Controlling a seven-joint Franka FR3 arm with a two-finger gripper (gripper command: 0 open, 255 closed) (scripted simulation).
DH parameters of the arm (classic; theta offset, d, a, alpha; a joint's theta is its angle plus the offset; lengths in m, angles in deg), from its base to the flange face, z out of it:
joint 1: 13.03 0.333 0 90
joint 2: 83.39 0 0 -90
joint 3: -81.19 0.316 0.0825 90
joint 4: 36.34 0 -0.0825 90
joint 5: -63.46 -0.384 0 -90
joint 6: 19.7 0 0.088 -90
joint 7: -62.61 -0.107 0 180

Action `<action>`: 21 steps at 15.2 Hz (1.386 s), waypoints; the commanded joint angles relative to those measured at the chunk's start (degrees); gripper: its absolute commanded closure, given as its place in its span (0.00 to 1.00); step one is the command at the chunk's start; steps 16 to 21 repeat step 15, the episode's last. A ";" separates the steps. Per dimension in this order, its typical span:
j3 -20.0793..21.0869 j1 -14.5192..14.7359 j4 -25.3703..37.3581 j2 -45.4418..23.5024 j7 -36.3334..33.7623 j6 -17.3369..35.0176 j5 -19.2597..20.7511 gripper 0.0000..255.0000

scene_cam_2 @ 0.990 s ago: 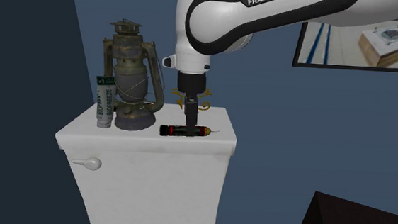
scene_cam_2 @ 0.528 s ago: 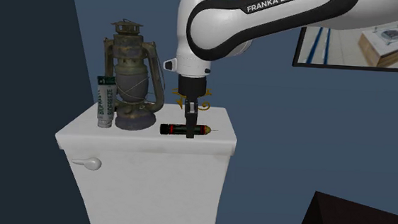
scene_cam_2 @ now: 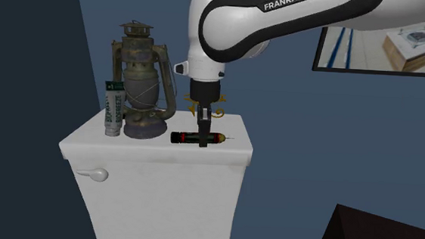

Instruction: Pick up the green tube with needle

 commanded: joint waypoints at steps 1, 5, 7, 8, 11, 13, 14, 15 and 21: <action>0.02 0.02 1.12 0.10 -0.14 -1.38 0.04 1.00; -0.03 -0.05 3.71 0.42 -0.34 -4.29 0.14 1.00; -0.05 -0.10 5.13 0.50 -0.44 -5.78 0.18 1.00; -0.05 -0.13 5.88 0.51 -0.49 -6.54 0.19 1.00; -0.07 -0.22 8.27 0.46 -0.64 -8.87 0.22 1.00; -0.08 -0.29 10.01 0.33 -0.74 -10.48 0.23 1.00; -0.09 -0.30 10.12 0.34 -0.74 -10.59 0.23 1.00; -0.08 -0.30 10.14 0.33 -0.74 -10.60 0.23 1.00; -0.08 -0.30 10.14 0.33 -0.74 -10.60 0.23 1.00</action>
